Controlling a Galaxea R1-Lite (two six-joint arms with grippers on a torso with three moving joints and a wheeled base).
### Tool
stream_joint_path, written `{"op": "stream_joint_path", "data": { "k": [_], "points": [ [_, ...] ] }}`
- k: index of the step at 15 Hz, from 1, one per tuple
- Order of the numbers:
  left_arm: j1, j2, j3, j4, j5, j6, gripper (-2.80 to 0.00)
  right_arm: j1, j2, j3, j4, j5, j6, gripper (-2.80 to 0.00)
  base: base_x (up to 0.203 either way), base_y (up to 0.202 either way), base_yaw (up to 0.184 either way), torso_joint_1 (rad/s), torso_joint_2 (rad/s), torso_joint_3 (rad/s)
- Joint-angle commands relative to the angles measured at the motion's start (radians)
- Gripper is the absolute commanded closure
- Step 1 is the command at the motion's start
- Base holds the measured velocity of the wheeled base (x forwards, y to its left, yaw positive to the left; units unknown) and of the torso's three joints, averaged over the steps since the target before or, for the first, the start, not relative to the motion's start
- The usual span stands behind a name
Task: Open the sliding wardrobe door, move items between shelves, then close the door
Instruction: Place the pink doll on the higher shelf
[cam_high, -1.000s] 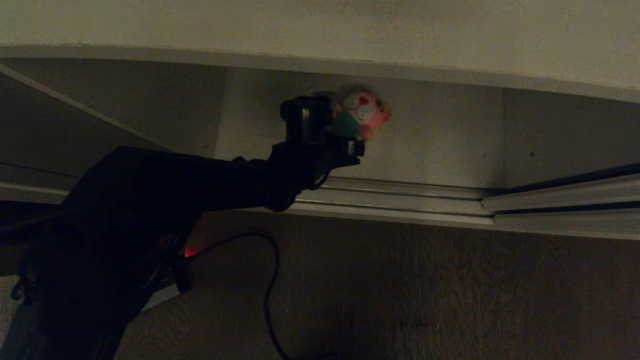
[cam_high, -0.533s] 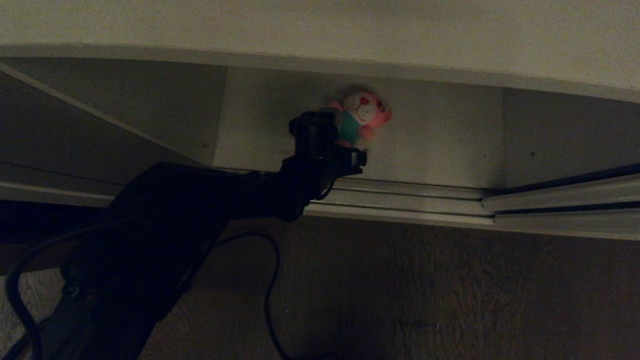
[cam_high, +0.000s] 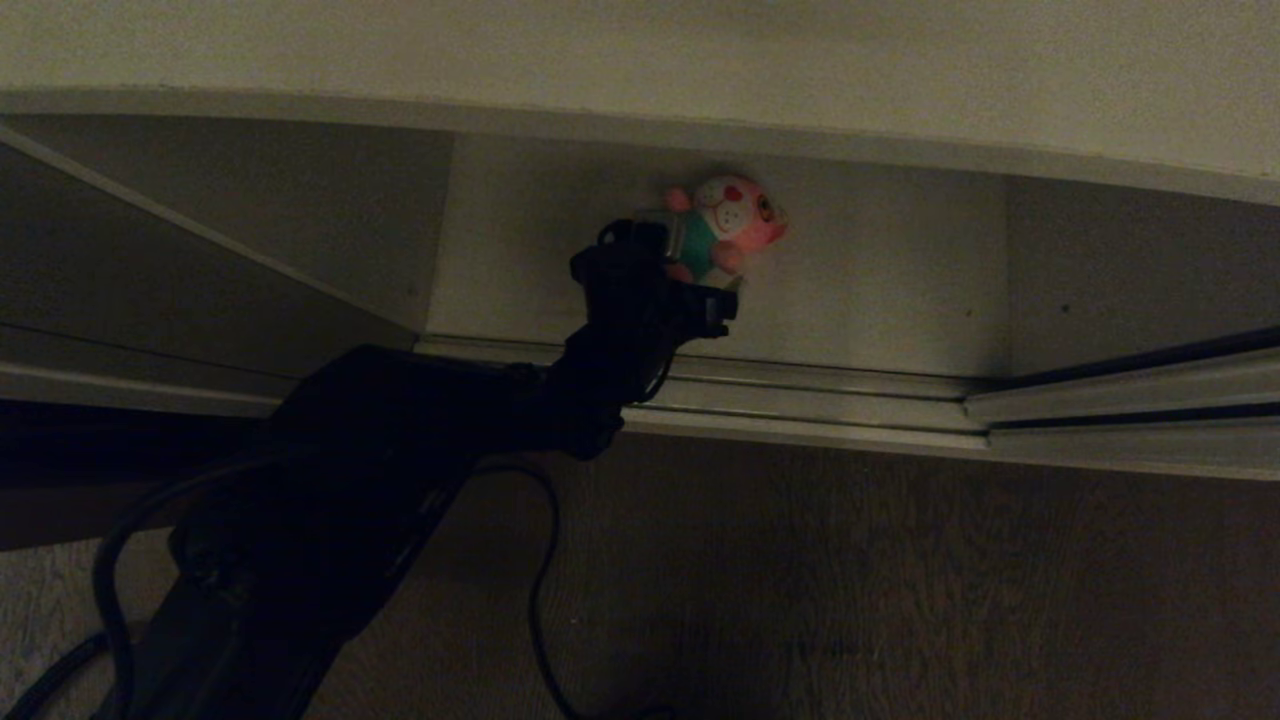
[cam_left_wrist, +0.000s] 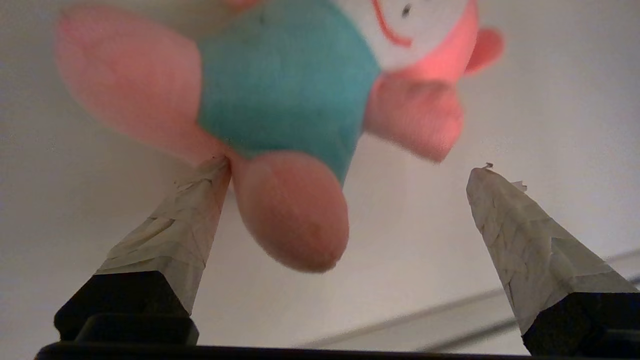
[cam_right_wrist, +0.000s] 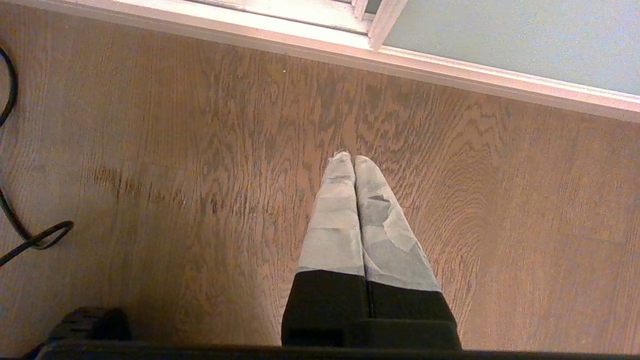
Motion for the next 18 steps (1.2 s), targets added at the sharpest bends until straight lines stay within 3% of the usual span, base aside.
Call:
{"op": "stream_joint_path", "data": {
  "k": [1,4,5,14,18],
  "points": [
    [0.002,0.032,0.000,-0.050,0.001,0.004,-2.80,0.000,-0.001,0.005,0.000,0.001,-0.001,0.00,0.000,0.000,0.000,0.000,0.00,0.000],
    [0.002,0.047,0.000,-0.094,0.001,0.018,-2.80,0.000,0.000,0.003,0.000,0.001,-0.001,0.00,0.000,0.000,0.000,0.000,0.00,0.000],
    [0.002,0.050,0.000,-0.097,0.001,0.027,0.00,0.000,-0.001,0.003,0.000,0.001,-0.001,0.00,0.000,0.000,0.000,0.000,0.00,0.000],
    [0.005,0.038,-0.001,-0.113,0.010,0.027,0.00,0.000,-0.001,0.003,0.000,0.001,-0.001,0.00,0.000,0.000,0.000,0.000,0.00,0.000],
    [-0.003,-0.075,0.019,-0.118,0.039,0.024,0.00,0.000,0.000,0.004,0.000,0.001,-0.001,0.00,0.000,0.000,0.000,0.000,0.00,0.000]
  ]
}}
